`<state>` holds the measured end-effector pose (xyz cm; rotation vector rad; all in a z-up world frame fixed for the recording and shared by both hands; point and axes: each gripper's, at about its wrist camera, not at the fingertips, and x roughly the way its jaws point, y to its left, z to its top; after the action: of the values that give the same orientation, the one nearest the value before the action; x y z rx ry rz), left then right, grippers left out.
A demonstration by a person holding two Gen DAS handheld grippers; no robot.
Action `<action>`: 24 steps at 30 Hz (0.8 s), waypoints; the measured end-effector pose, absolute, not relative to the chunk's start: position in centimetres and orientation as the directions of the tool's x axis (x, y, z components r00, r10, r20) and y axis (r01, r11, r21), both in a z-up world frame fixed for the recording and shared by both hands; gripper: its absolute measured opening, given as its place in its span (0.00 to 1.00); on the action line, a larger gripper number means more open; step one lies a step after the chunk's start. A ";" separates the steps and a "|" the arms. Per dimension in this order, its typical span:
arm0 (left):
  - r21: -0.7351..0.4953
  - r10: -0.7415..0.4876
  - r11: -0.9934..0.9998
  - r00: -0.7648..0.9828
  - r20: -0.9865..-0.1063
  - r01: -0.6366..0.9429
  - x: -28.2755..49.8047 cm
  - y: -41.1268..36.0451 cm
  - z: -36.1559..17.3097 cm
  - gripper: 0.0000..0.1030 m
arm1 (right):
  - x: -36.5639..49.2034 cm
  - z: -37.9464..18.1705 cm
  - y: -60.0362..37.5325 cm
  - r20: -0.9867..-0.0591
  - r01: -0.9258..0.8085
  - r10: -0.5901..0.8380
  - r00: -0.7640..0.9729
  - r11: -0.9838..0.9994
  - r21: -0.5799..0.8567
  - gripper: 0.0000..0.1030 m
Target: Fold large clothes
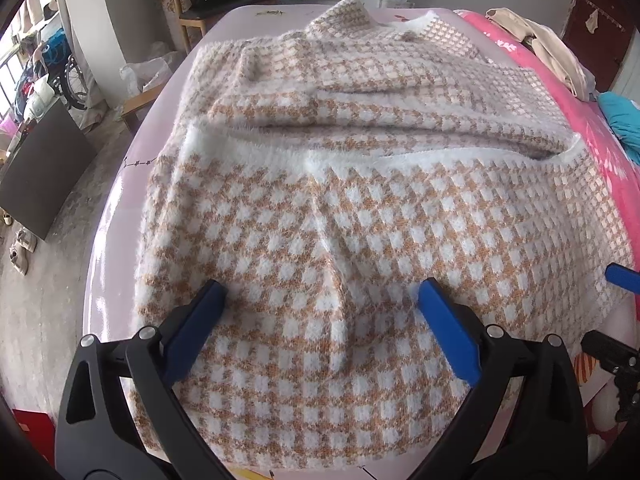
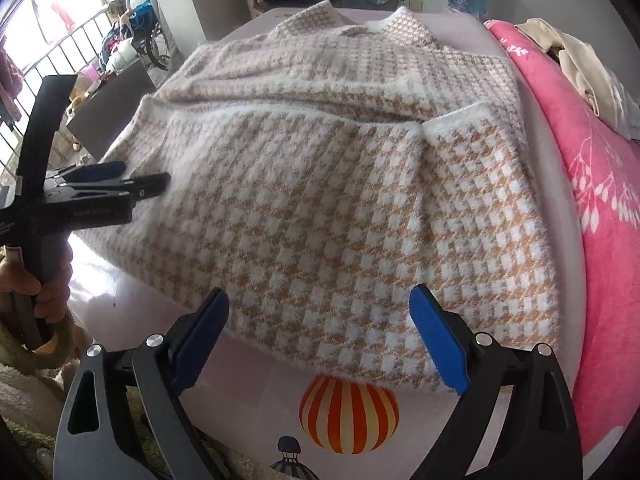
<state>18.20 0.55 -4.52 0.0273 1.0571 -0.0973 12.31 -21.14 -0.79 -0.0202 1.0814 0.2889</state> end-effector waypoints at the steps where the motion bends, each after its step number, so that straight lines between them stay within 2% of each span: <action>1: -0.022 -0.064 0.996 0.486 -0.872 0.091 18.2 0.5 -4.5 0.92 | 12.5 -0.5 -21.5 -0.868 -0.231 0.227 0.442 0.964 0.134 0.87; 14: -0.017 -0.051 0.997 0.465 -0.884 0.077 18.8 0.4 -4.6 0.92 | 16.5 -0.7 -23.8 -0.893 -0.057 0.186 0.410 0.982 0.179 0.87; 21: -0.018 -0.051 0.997 0.462 -0.885 0.076 18.8 0.4 -4.6 0.92 | 17.7 -1.6 -23.2 -0.900 -0.032 0.185 0.395 0.982 0.187 0.87; 24: -0.018 -0.051 0.997 0.462 -0.885 0.076 18.8 0.4 -4.6 0.92 | 18.2 -2.2 -22.9 -0.906 -0.033 0.174 0.385 0.984 0.175 0.92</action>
<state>18.82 0.39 -4.62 0.0256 1.0879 -0.0781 18.18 -22.91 -2.20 0.1360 1.1690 0.1320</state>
